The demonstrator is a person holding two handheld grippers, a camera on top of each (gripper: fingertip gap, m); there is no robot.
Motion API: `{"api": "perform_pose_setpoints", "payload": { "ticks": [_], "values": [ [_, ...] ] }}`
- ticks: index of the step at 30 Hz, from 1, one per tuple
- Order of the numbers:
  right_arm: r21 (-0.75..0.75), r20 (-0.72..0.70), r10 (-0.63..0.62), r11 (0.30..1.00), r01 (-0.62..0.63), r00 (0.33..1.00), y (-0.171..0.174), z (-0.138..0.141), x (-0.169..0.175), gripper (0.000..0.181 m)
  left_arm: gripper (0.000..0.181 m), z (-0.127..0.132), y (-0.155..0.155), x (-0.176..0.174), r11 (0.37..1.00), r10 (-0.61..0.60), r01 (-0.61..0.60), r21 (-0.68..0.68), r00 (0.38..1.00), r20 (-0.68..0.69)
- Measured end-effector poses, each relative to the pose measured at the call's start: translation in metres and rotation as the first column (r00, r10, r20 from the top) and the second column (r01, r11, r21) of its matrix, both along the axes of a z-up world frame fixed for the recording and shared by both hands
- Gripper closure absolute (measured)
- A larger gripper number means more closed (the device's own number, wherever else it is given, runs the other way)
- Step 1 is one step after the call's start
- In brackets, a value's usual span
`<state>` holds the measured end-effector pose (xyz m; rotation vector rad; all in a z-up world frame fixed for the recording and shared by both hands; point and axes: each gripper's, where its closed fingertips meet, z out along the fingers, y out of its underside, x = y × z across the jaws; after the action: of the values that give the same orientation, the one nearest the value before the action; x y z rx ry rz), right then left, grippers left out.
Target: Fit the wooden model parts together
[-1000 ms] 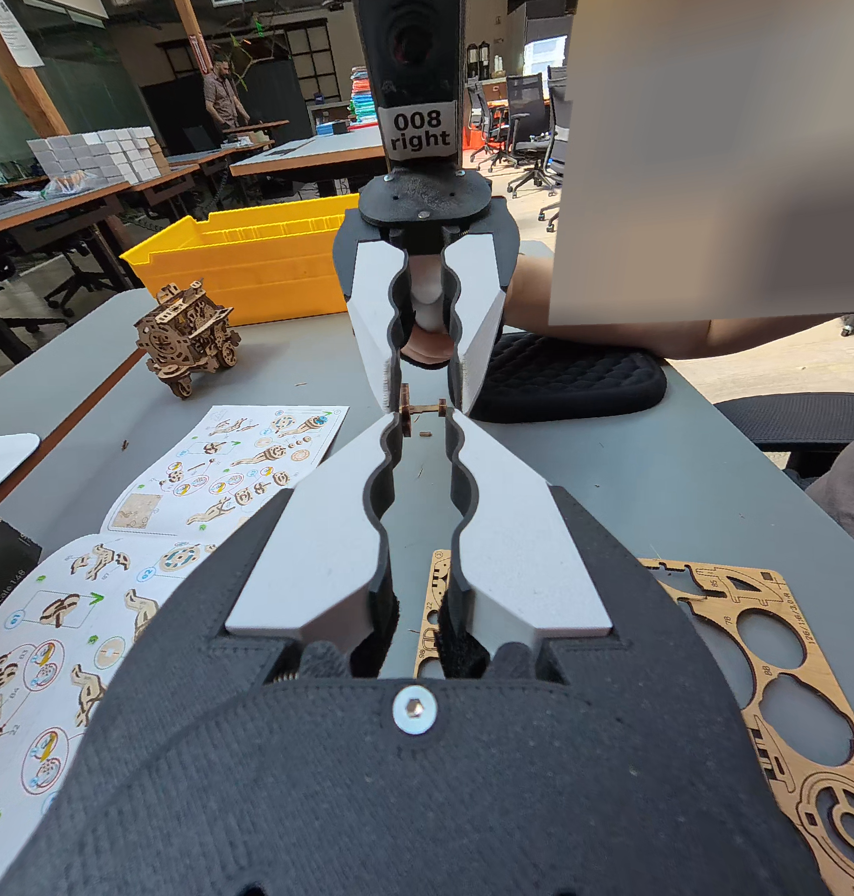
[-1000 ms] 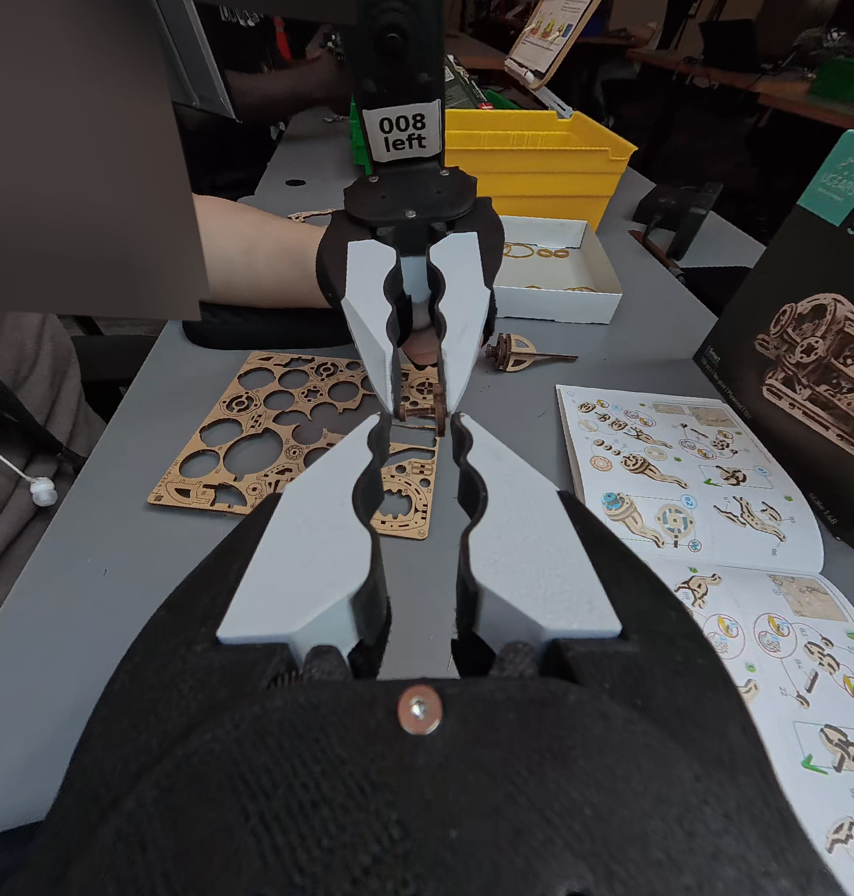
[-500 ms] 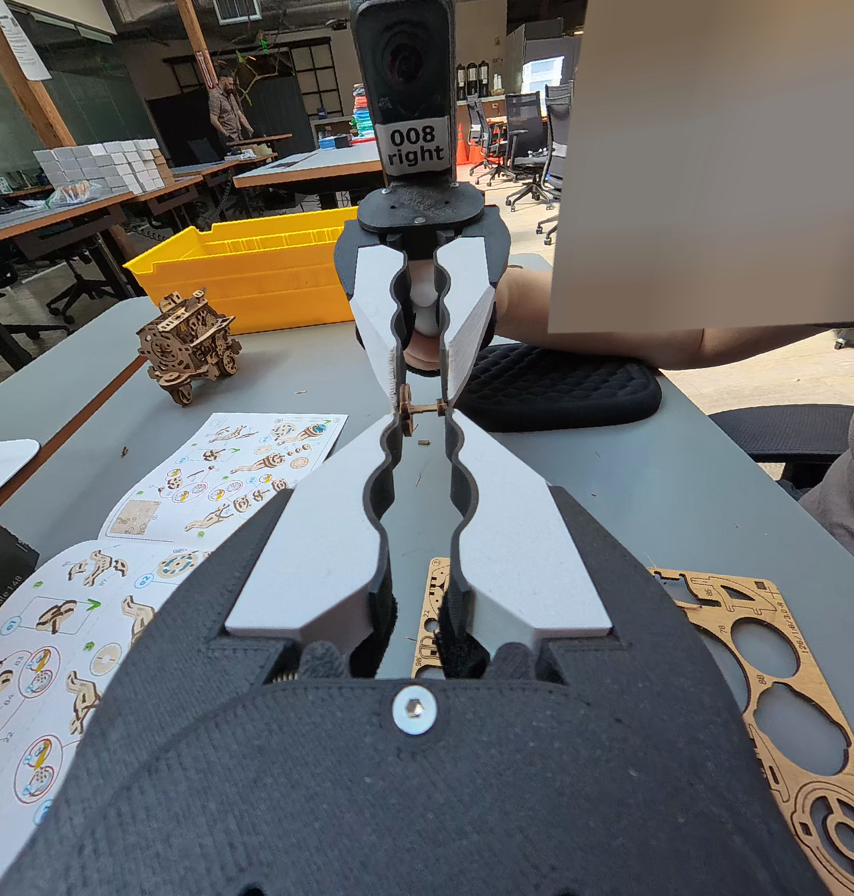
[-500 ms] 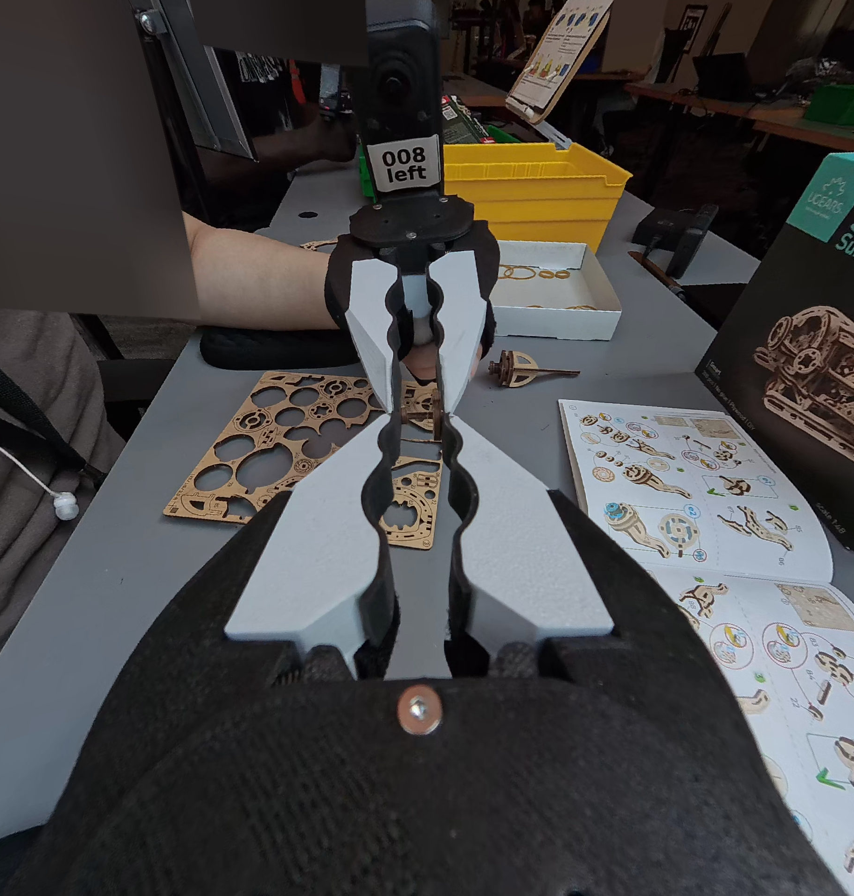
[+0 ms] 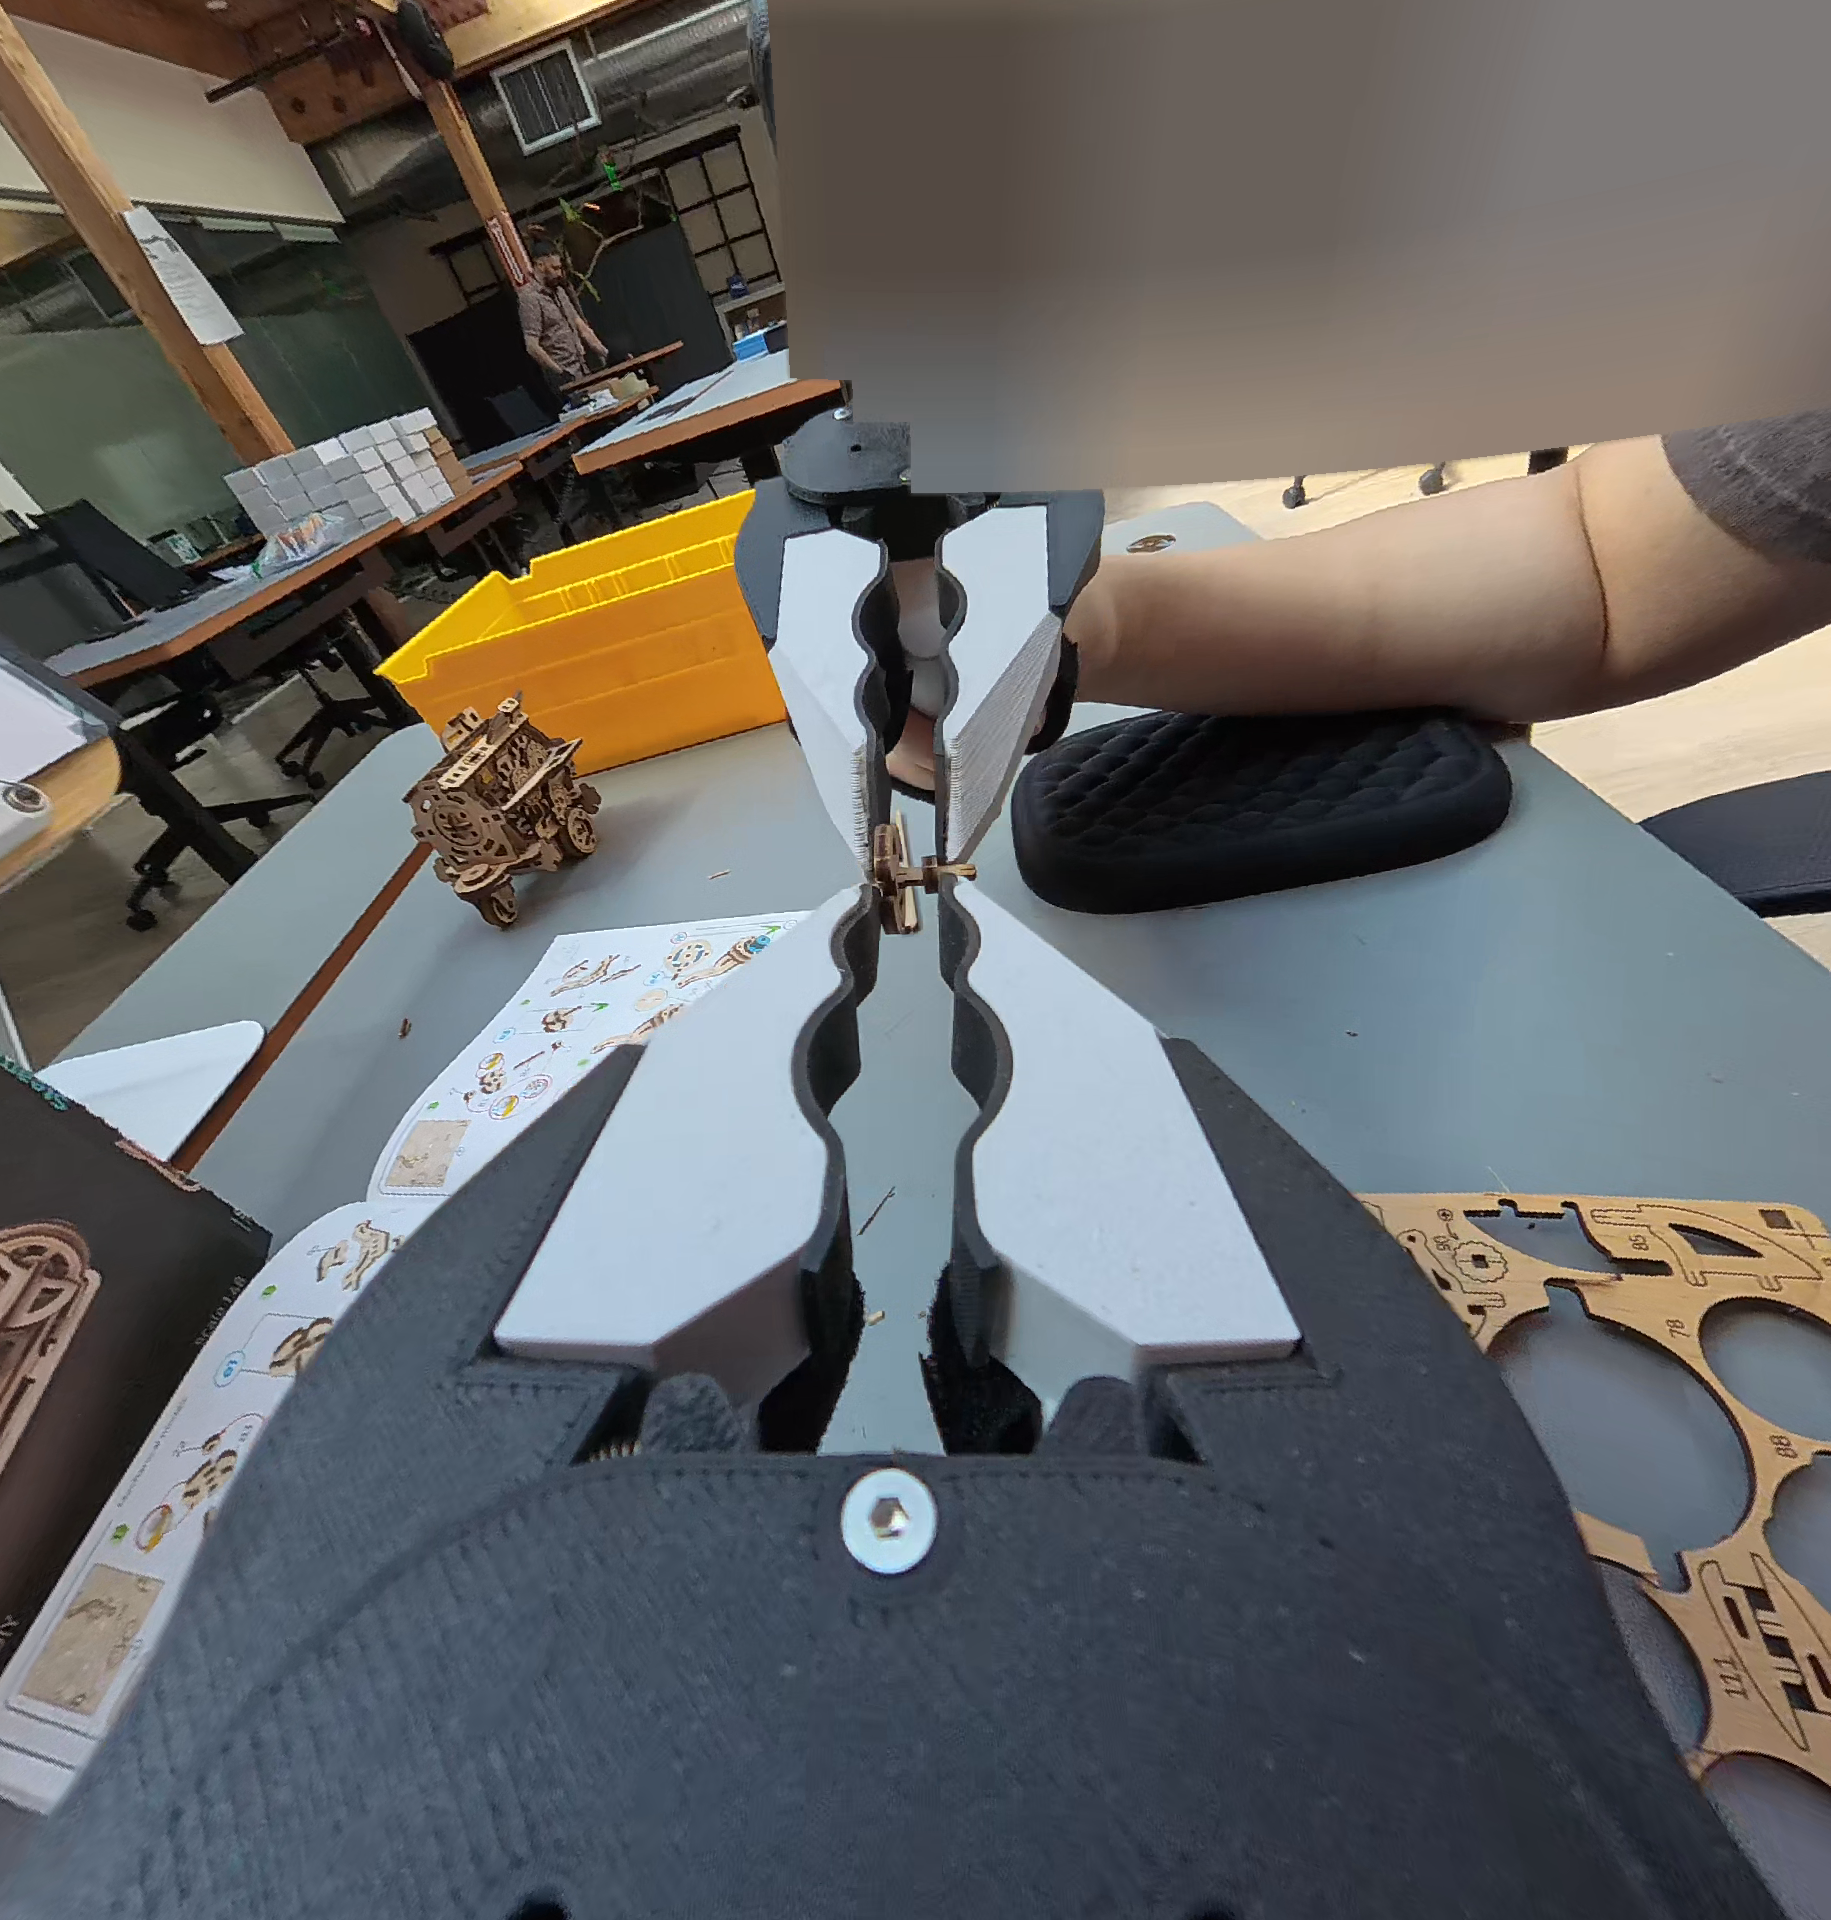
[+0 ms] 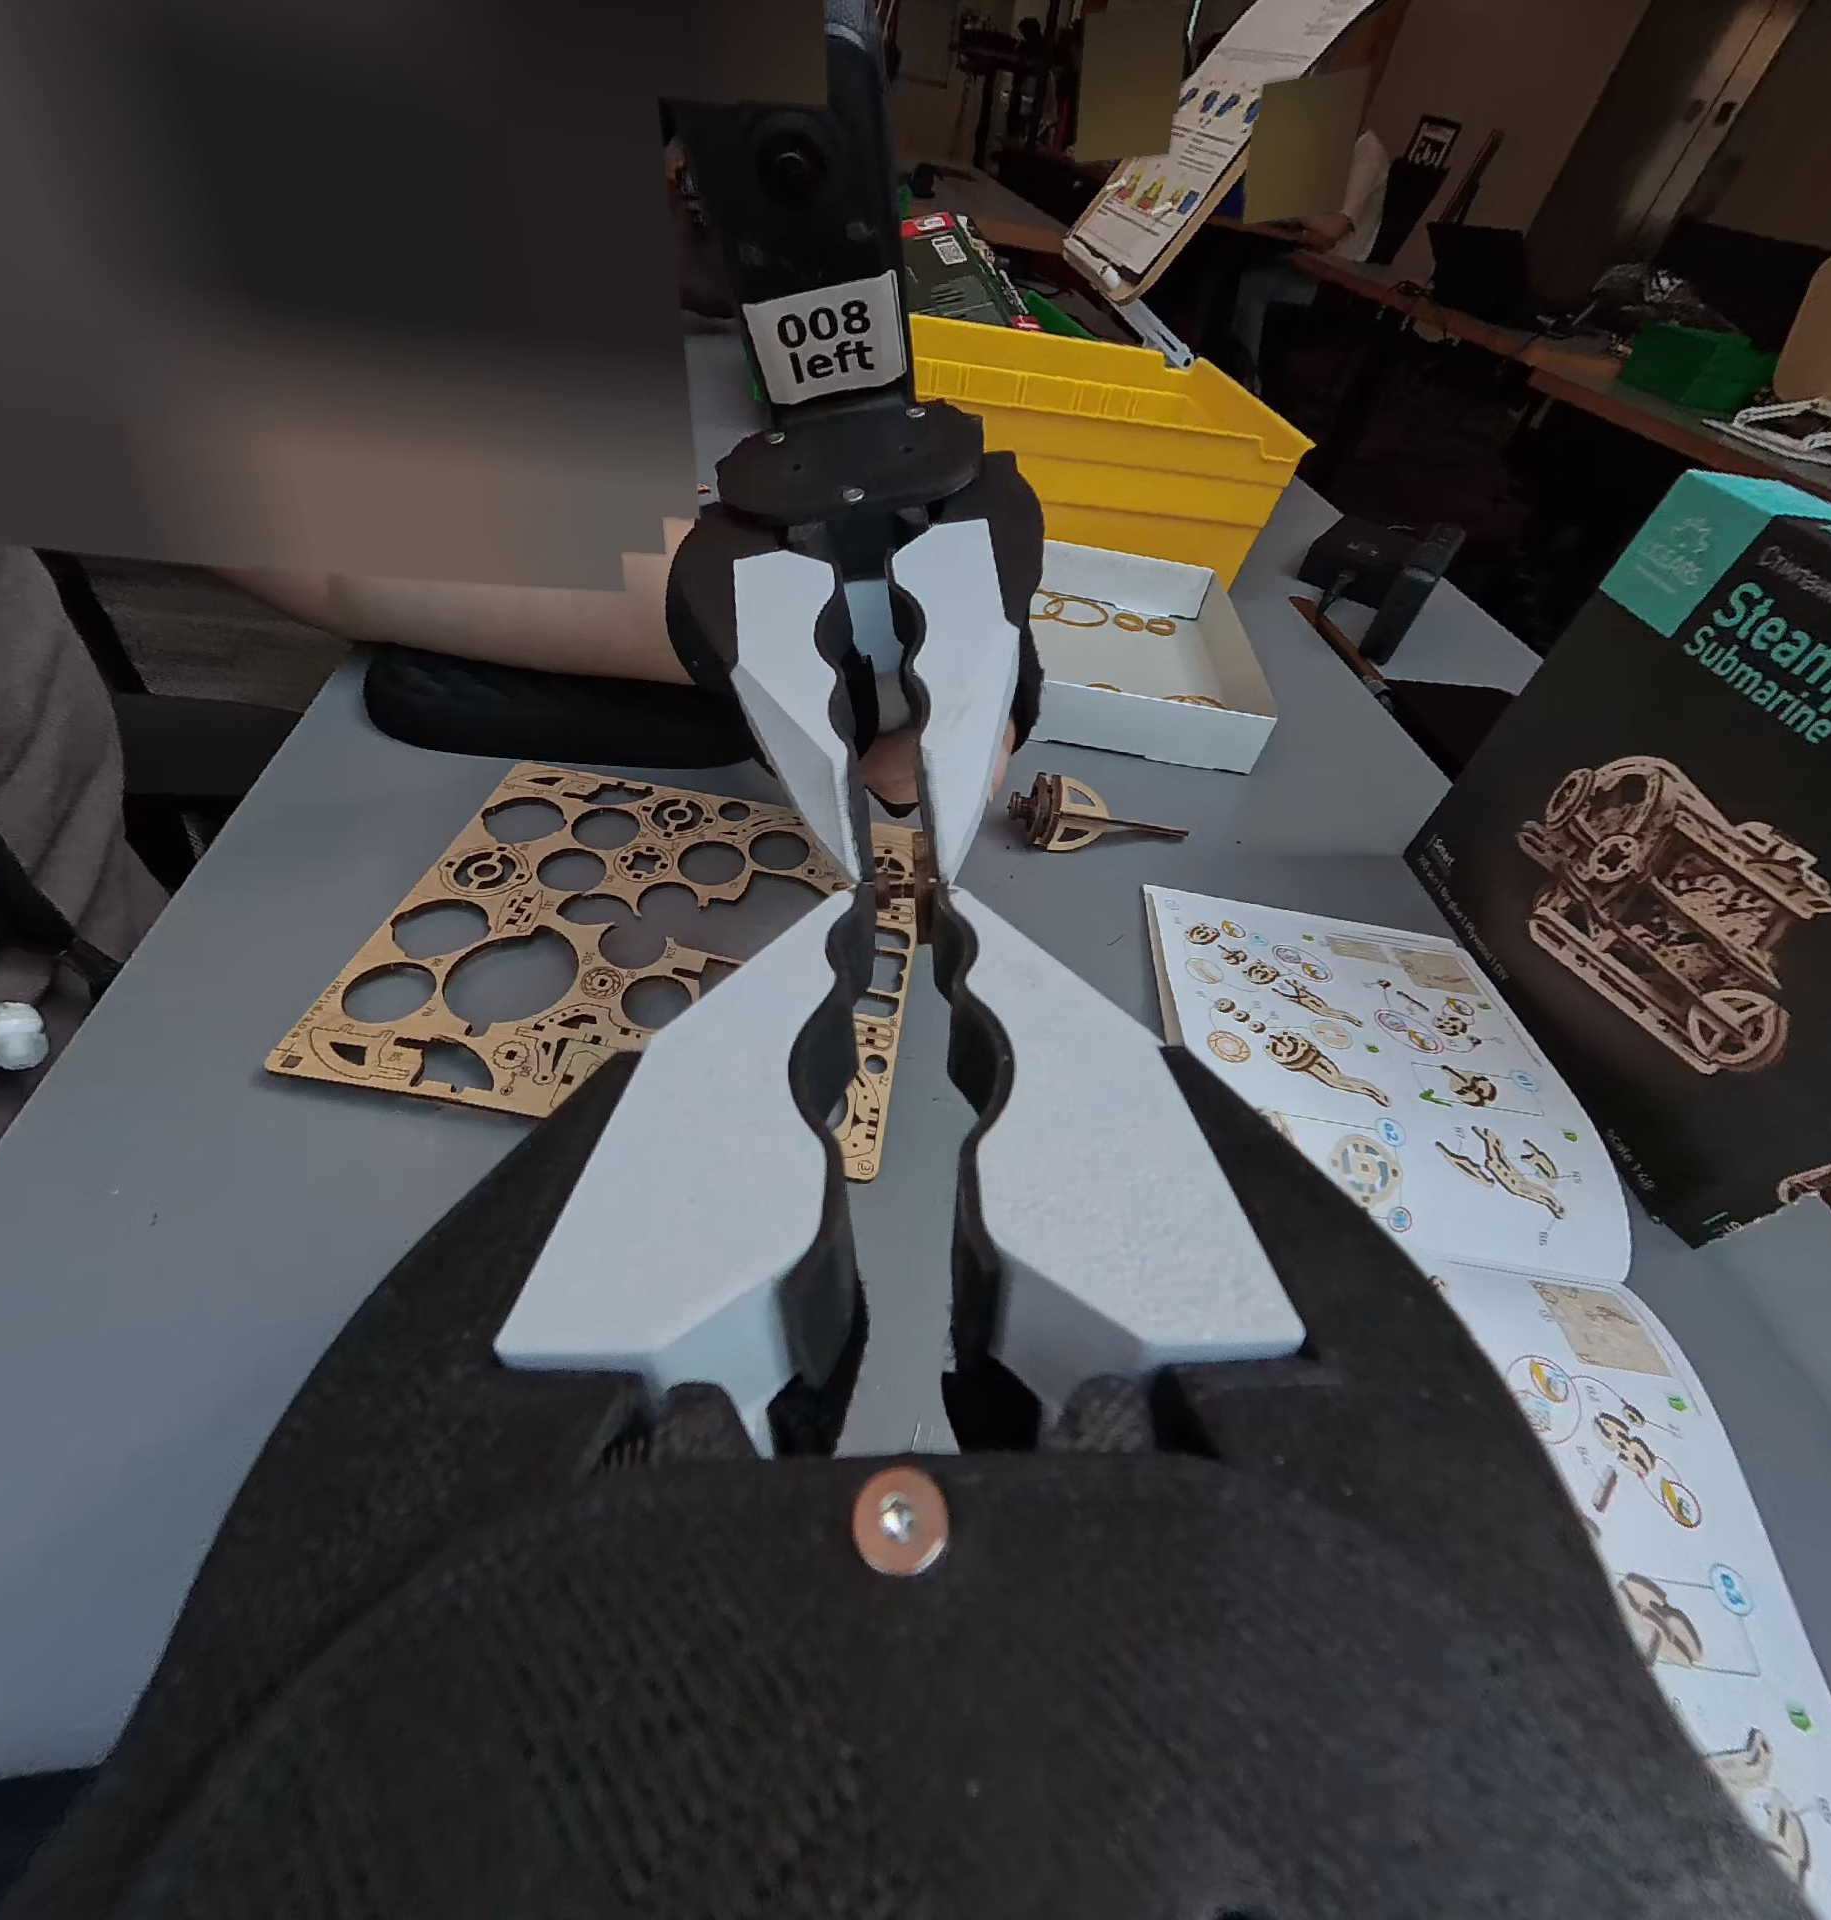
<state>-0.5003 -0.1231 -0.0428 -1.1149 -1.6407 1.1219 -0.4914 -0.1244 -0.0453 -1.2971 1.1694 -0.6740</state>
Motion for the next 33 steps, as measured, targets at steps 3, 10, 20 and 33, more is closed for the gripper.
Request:
{"api": "perform_pose_setpoints", "payload": {
  "ticks": [3, 10, 20, 33],
  "values": [
    [0.041, -0.016, -0.003, 0.999, 0.003, 1.000, -0.002, 0.004, 0.001, 0.172, 0.173, 0.004, -0.001, 0.001, 0.999, 0.008, -0.007, 0.035, 1.000, -0.004],
    [0.153, -0.034, -0.026, 0.988, 0.031, 0.999, -0.001, 0.006, 0.001, 0.172, 0.172, 0.005, -0.001, 0.001, 0.990, 0.047, -0.042, 0.133, 0.998, -0.035],
    [0.159, -0.086, -0.036, 0.986, 0.049, 0.996, -0.002, 0.016, 0.002, 0.172, 0.158, 0.006, -0.001, 0.005, 0.983, 0.076, -0.068, 0.170, 0.996, -0.042],
    [0.259, -0.104, -0.058, 0.962, 0.083, 0.993, 0.000, 0.017, 0.002, 0.172, 0.163, 0.013, 0.001, 0.003, 0.983, 0.086, -0.085, 0.164, 0.996, 0.001]
  ]
}}
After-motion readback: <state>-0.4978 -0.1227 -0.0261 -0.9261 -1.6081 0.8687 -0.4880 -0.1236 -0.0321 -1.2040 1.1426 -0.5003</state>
